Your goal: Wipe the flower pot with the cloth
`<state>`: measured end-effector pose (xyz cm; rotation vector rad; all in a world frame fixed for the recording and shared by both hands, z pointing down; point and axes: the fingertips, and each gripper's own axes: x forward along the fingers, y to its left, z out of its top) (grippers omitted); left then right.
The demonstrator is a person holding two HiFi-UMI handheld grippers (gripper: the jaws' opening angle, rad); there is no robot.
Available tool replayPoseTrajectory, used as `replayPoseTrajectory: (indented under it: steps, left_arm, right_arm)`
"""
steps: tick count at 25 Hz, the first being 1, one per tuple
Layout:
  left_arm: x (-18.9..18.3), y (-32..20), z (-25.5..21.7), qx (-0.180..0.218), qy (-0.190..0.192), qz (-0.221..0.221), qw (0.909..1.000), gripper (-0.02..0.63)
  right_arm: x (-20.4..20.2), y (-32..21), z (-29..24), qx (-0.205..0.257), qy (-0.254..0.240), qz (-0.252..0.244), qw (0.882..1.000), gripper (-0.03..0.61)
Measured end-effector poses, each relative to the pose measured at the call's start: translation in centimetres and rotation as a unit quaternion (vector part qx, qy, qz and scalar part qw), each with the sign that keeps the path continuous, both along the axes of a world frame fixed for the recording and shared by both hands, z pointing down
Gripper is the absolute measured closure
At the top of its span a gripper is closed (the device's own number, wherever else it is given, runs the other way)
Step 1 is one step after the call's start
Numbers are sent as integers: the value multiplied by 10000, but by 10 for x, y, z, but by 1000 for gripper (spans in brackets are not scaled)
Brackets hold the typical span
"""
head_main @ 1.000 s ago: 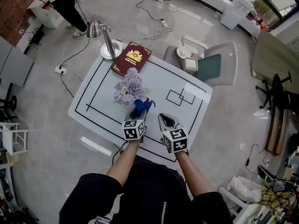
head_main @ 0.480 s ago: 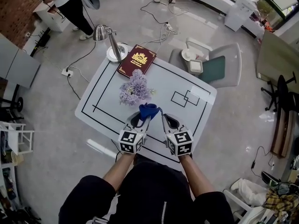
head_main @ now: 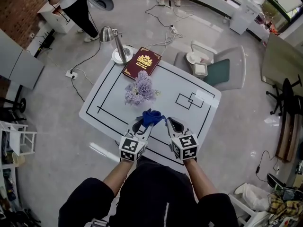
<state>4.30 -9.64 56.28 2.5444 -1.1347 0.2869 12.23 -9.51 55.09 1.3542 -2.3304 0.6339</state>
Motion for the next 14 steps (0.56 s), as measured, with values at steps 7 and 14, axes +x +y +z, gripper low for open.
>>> replayPoseTrajectory:
  steps: [7, 14]
  left_arm:
    - [7, 3, -3, -7, 69, 55, 10000, 489]
    - [8, 2, -4, -3, 109, 58, 9999, 489]
  right_arm:
    - [8, 6, -4, 14, 25, 16, 10000, 571]
    - [9, 11, -7, 16, 0, 29, 10000, 571]
